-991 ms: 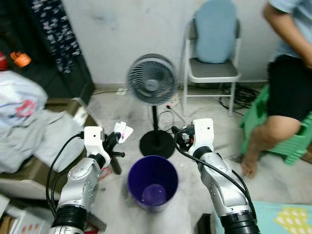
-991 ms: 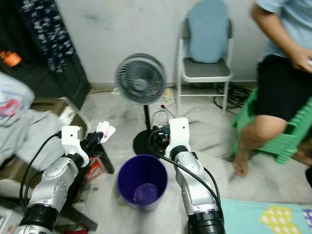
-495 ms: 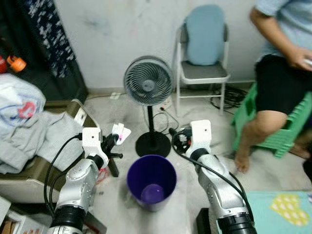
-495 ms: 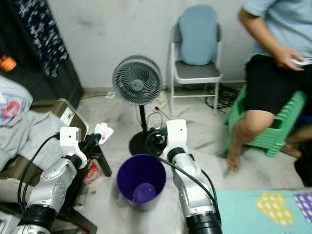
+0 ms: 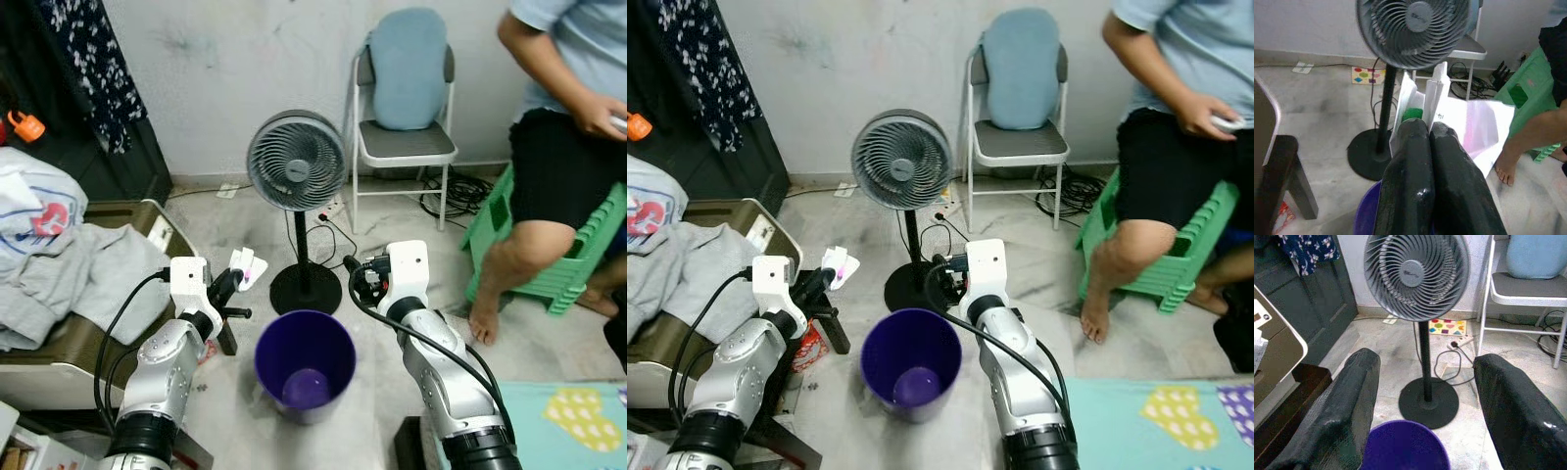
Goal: Clean up the room
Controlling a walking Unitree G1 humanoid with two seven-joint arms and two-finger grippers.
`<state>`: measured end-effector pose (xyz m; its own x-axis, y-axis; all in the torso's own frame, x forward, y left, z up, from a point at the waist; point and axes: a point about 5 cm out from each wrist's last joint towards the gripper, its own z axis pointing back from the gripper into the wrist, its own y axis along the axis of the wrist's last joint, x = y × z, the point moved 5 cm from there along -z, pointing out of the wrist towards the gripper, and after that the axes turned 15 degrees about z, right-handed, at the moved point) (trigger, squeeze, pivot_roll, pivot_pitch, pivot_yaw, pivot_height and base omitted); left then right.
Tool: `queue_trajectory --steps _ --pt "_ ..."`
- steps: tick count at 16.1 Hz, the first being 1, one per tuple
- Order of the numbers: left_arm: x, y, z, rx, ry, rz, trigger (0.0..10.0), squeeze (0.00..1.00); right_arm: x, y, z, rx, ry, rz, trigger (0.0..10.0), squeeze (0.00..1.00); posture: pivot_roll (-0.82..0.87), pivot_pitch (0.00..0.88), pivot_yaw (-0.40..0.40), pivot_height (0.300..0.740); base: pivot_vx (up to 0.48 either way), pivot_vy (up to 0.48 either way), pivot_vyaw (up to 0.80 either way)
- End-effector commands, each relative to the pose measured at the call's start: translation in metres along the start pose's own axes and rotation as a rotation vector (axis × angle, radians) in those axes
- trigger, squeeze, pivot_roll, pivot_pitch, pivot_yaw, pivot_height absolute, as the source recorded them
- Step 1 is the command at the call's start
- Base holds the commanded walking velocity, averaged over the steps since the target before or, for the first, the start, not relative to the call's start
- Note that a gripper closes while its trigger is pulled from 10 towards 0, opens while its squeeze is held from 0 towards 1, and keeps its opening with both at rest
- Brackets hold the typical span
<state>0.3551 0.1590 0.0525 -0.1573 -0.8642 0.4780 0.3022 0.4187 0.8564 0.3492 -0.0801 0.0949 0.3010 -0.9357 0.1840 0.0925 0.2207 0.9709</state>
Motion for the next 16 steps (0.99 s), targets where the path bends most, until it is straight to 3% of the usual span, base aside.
queue_trajectory --steps 1,4,8,13,16 --pt "-0.0028 0.0039 0.0006 0.005 0.003 -0.016 10.0 0.0 -0.0073 0.0067 -0.0009 0.024 0.026 0.001 10.0 0.0 -0.23 0.0 0.061 0.74 0.0 0.461 0.0" --pt "-0.0068 0.0036 0.0002 0.008 0.037 -0.028 10.0 0.0 -0.009 0.0094 -0.0005 0.04 0.036 0.013 10.0 0.0 -0.23 0.0 0.061 0.74 0.0 0.282 0.0" --pt "-0.0063 0.0034 0.0005 0.012 0.032 -0.016 10.0 0.0 -0.0109 0.0087 0.0003 0.041 0.044 0.019 10.0 0.0 -0.23 0.0 0.06 0.74 0.0 0.0 0.69" --pt "-0.0068 0.0041 0.0016 0.023 0.027 0.017 10.0 0.0 -0.0118 0.0068 0.0013 0.033 0.046 0.016 10.0 0.0 -0.23 0.0 0.061 0.74 0.0 0.0 0.0" --pt "-0.0056 0.0066 0.0019 0.036 0.009 0.04 10.0 0.0 -0.0116 0.0059 0.0015 0.03 0.044 0.016 10.0 0.0 -0.23 0.0 0.062 0.74 0.293 0.369 0.0"
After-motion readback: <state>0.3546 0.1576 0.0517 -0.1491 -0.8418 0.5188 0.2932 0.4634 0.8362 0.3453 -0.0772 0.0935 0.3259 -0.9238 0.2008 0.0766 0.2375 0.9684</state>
